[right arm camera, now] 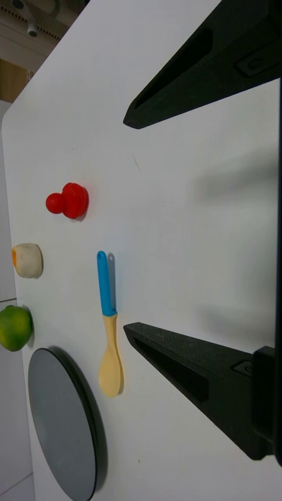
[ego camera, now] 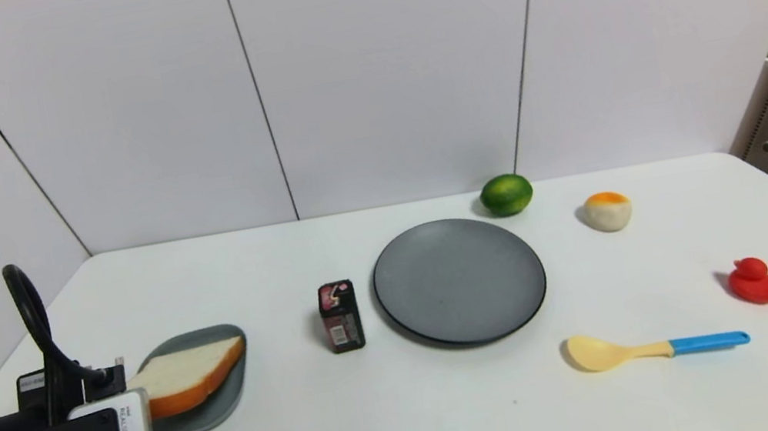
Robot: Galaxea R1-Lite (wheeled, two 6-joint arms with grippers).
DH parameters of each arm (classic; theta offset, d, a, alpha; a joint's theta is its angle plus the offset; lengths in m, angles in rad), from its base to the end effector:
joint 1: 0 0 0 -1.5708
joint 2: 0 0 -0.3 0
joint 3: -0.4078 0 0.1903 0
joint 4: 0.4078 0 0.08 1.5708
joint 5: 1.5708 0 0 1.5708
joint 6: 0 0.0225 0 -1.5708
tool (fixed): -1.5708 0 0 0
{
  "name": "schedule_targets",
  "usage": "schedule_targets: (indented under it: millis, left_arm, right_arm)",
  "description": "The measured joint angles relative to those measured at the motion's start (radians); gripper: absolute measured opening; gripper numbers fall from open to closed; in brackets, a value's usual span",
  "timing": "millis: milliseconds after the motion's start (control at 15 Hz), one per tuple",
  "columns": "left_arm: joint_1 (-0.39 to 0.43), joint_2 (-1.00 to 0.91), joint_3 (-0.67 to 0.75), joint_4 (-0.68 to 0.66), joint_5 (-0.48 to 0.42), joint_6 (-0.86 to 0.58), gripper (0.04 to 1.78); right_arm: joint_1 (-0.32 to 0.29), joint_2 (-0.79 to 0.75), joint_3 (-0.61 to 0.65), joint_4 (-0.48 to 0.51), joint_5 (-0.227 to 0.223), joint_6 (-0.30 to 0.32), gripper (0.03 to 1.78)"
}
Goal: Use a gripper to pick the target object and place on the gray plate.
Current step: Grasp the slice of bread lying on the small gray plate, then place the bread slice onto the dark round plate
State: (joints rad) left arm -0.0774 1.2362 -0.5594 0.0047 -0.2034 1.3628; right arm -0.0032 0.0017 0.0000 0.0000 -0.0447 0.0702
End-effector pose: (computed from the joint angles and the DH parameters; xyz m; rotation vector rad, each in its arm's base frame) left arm 0.1633 -0.0172 0.1685 1.2545 0.3863 -0.6861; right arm -0.0227 -0.0009 0.0755 0.0702 0.0000 -0.0479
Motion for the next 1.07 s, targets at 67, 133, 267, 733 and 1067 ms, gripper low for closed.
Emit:
schedule_targets:
  millis: [67, 133, 267, 733, 1067]
  left_arm:
    - [0.000, 0.000, 0.000, 0.000, 0.000, 0.000, 0.09]
    - [0.000, -0.001, -0.001, 0.000, -0.001, -0.001, 0.09]
    - [0.000, -0.004, -0.013, 0.001, -0.001, 0.000, 0.09]
    - [-0.002, -0.039, -0.134, 0.001, -0.009, -0.002, 0.09]
    - [-0.079, -0.021, -0.326, 0.001, -0.037, -0.049, 0.09]
  right_arm:
    - [0.000, 0.000, 0.000, 0.000, 0.000, 0.000, 1.71]
    - [0.000, 0.000, 0.000, 0.000, 0.000, 0.000, 1.71]
    - [0.000, 0.000, 0.000, 0.000, 0.000, 0.000, 1.71]
    - [0.000, 0.000, 0.000, 0.000, 0.000, 0.000, 1.71]
    - [0.000, 0.000, 0.000, 0.000, 0.001, 0.000, 1.71]
